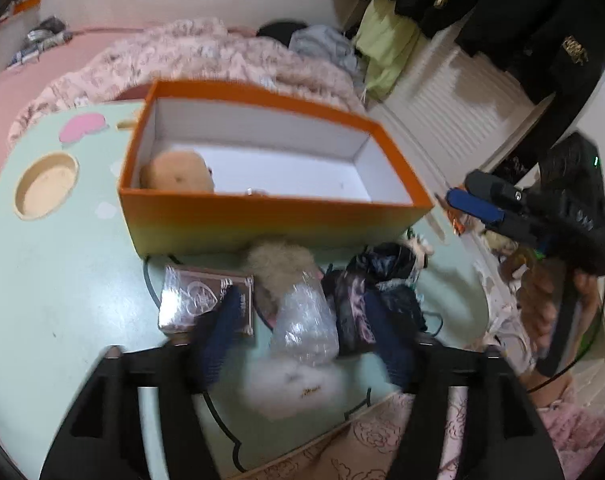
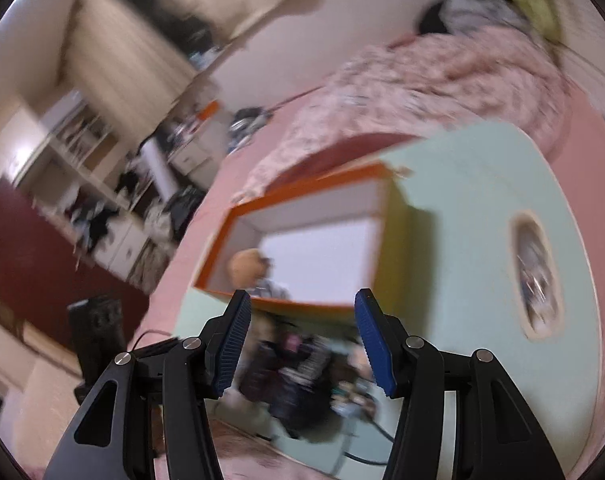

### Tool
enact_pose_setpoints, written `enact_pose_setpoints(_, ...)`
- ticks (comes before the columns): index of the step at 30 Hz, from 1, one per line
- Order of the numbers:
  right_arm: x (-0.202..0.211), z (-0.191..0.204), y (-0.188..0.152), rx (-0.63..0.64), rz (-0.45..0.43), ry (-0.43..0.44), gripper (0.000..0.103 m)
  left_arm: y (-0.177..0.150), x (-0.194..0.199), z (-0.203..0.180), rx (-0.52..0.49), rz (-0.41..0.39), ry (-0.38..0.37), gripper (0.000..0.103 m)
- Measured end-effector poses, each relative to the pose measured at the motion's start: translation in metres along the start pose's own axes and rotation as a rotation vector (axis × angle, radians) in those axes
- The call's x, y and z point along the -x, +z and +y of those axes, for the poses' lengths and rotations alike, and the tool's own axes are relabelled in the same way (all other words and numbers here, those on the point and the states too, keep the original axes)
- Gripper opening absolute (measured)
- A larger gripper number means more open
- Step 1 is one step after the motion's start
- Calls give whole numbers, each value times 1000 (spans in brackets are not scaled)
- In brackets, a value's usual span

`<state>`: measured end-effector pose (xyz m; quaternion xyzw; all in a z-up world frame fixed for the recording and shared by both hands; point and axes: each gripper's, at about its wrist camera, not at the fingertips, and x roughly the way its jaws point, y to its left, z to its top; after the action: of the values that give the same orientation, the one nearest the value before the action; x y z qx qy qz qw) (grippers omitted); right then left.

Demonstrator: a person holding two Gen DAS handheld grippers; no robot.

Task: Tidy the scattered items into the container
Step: 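Carry the plastic bag out and set it on the table, left tool, then reach into the box and grasp the silver metal cup with the right tool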

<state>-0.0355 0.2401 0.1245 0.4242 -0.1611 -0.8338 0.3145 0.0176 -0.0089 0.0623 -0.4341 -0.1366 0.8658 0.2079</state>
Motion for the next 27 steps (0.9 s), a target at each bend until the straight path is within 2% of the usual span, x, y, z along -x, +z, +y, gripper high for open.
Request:
enact_pose_setpoints(4,-49,38,31,112,208,-38,53,-1,13,4,11,-56,-4,70)
enact_pose_setpoints(6,-86,46,45,136,334,-91,53,-2,20,8,23,-74,-7,70)
enact_pose_setpoints(8,-117,46,53,127,431,-138,53,-2,26,12,32,-89,-2,70)
enact_pose_setpoints(11,-156,40,57,75,577,-123,53,-2,33,16,37,-107,0,70)
enact_pose_setpoints(13,-174,37,55,55,638,-126,53,-1,34,16,43,-113,1,70)
enact_pose_setpoints(14,-182,35,52,52,669,-141,51,-2,35,18,49,-115,0,70)
enact_pose_setpoints(15,-190,33,48,52,697,-162,43,-2,36,19,53,-119,-2,70)
enact_pose_setpoints(16,-196,31,46,55,717,-176,43,-2,37,20,59,-124,-5,70)
enact_pose_setpoints(17,-200,29,45,54,725,-180,36,-2,37,20,63,-128,-7,70)
enact_pose_setpoints(18,-201,29,47,75,720,-204,19,-1,37,21,66,-129,-10,70)
enact_pose_setpoints(20,-202,30,47,140,715,-265,2,-1,37,21,70,-128,-13,70)
enact_pose_setpoints(24,-197,22,52,130,665,-247,1,-1,37,19,61,-132,-18,70)
enact_pose_setpoints(27,-189,17,62,91,620,-222,6,-1,37,18,66,-132,-22,70)
